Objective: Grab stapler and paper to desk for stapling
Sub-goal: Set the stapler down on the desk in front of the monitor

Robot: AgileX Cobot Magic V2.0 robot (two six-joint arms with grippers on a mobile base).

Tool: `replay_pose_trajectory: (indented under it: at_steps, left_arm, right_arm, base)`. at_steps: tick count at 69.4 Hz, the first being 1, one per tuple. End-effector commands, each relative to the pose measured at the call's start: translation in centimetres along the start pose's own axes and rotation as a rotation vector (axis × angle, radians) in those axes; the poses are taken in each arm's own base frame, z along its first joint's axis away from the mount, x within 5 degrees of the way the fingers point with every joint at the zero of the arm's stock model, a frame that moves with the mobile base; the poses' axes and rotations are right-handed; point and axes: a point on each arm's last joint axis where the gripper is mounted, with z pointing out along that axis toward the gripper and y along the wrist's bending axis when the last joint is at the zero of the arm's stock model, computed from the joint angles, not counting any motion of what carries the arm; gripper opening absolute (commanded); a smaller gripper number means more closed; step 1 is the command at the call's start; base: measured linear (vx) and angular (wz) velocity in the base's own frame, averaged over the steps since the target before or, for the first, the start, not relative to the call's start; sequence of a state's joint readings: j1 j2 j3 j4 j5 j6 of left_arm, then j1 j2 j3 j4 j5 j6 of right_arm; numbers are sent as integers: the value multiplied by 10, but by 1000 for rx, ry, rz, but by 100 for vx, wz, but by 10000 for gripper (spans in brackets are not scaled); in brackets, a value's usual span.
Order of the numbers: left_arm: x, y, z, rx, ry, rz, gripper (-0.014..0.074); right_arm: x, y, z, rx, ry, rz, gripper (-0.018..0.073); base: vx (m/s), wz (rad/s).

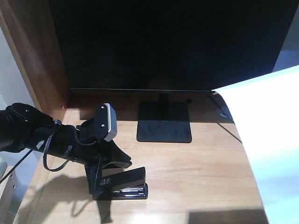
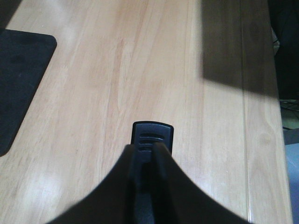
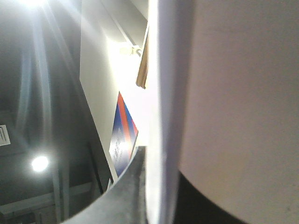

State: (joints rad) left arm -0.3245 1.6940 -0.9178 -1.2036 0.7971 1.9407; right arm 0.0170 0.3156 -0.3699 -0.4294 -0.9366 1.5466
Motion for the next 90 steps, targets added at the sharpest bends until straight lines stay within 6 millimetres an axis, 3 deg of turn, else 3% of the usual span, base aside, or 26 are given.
replay_pose_trajectory:
  at_steps: [1,32,58,90]
  left_arm:
    - [-20,-1,-12,-21,-78,5,-8]
    - [-26,1,-5,-105,-70,43,-7]
    - [-10,-1,15,19,-63,-14,-7]
    - [-6,3,22,16,-76,-38,-7]
  right_arm:
    - [-5,7,6,-42,-23,-13,-8]
    - [-5,7,6,-41,-23,-13,-8]
    - [-5,7,6,-41,-22,-13,-8]
    - [-5,7,6,-41,-22,-13,-8]
  base:
    - [0,0]
    - [0,0]
    - [0,0]
    - [0,0]
